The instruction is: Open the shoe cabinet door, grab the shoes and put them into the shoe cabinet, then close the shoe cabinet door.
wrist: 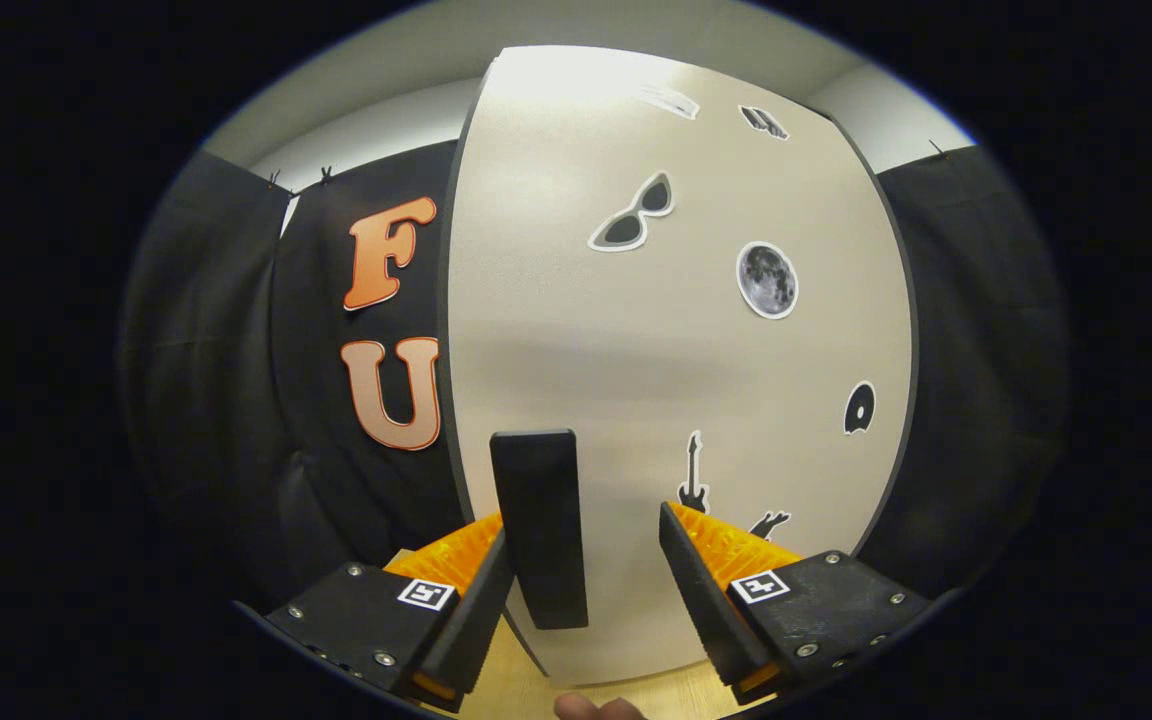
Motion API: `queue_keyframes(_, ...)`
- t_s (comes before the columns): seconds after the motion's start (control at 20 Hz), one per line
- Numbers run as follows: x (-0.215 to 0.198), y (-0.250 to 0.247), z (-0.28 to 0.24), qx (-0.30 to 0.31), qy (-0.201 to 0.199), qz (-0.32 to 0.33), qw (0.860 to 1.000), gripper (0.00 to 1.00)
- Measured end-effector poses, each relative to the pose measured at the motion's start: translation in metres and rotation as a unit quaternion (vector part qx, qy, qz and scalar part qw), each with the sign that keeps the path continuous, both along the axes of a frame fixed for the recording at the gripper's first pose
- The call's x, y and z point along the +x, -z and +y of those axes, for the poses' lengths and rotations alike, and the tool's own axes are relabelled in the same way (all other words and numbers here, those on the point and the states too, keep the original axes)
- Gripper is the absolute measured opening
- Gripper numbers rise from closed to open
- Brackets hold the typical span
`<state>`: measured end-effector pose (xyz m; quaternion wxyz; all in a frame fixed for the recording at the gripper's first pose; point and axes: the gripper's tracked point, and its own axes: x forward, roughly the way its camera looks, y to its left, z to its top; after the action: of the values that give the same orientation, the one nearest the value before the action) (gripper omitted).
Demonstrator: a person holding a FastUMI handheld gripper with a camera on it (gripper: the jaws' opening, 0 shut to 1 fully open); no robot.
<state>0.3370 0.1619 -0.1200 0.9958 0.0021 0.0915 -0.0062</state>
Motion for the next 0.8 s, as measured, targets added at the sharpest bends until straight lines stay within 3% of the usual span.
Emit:
queue_keyframes(0.55, 0.013, 0.0, -0.001, -0.006, 0.013, -0.009, 1.0, 0.86)
queue_keyframes(0.8, -0.008, -0.015, -0.003, 0.004, -0.017, -0.018, 1.0, 0.9)
